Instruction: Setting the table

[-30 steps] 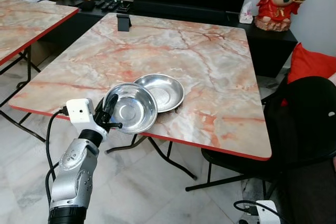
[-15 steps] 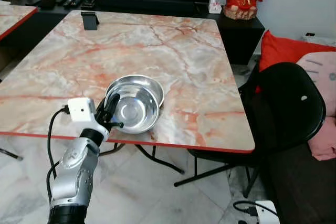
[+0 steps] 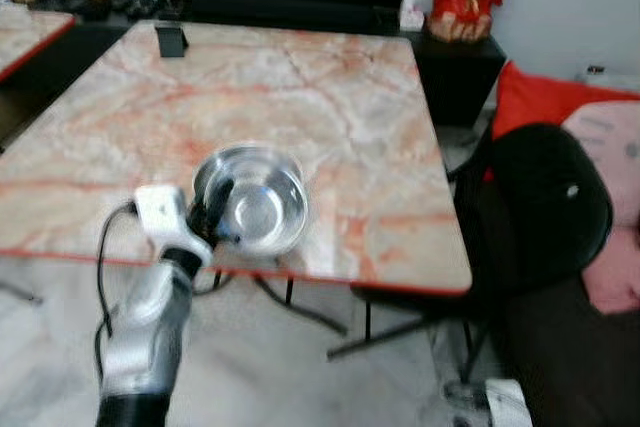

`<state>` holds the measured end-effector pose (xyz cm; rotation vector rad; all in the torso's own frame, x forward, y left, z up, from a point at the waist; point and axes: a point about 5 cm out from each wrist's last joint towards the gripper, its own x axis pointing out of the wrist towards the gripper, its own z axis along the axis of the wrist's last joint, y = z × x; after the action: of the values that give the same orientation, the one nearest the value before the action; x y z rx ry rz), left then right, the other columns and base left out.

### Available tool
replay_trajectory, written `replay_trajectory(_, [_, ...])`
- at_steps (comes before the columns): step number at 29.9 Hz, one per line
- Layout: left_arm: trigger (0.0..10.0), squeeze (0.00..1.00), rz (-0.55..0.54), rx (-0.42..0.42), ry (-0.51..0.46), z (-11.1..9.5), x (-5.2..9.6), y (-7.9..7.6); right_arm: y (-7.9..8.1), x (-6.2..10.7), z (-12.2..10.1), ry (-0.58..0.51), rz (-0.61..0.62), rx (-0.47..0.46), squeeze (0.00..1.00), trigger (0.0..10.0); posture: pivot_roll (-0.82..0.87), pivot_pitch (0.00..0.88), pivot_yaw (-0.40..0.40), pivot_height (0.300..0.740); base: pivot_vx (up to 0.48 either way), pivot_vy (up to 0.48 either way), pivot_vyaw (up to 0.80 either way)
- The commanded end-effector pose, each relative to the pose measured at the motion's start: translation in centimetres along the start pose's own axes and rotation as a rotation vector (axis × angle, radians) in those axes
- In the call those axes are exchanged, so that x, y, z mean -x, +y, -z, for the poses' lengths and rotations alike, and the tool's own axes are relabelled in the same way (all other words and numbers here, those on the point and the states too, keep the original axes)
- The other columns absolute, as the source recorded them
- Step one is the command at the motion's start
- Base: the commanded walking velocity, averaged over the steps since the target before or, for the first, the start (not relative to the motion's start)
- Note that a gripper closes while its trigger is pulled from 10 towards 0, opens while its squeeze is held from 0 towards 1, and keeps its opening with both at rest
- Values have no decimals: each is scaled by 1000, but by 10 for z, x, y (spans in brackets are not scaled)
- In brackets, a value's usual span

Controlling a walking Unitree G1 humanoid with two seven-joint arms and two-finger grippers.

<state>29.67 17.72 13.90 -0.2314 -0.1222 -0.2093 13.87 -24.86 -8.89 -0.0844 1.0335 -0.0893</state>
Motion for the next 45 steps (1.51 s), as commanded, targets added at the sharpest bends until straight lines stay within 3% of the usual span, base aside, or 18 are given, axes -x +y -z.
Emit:
replay_trajectory(1, [10000,0,-11,-19,-23,-7,0,3,-1,0,-1,-3,2,1,0,10000,58,0,-66,740,0,0,0])
replay_trajectory(17, [10000,0,-52,-6,-70,-19,-3,10,-1,0,-3,-10,-8,21,0,10000,58,0,-65,740,0,0,0])
replay_trajectory(33, [10000,0,-52,-8,-79,-21,-4,10,0,0,-2,-7,-10,22,0,10000,61,0,-64,740,0,0,468])
replay_trajectory(45, [10000,0,-51,-8,-79,-21,-5,10,0,0,-2,-8,-9,6,0,10000,62,0,-65,740,0,0,0])
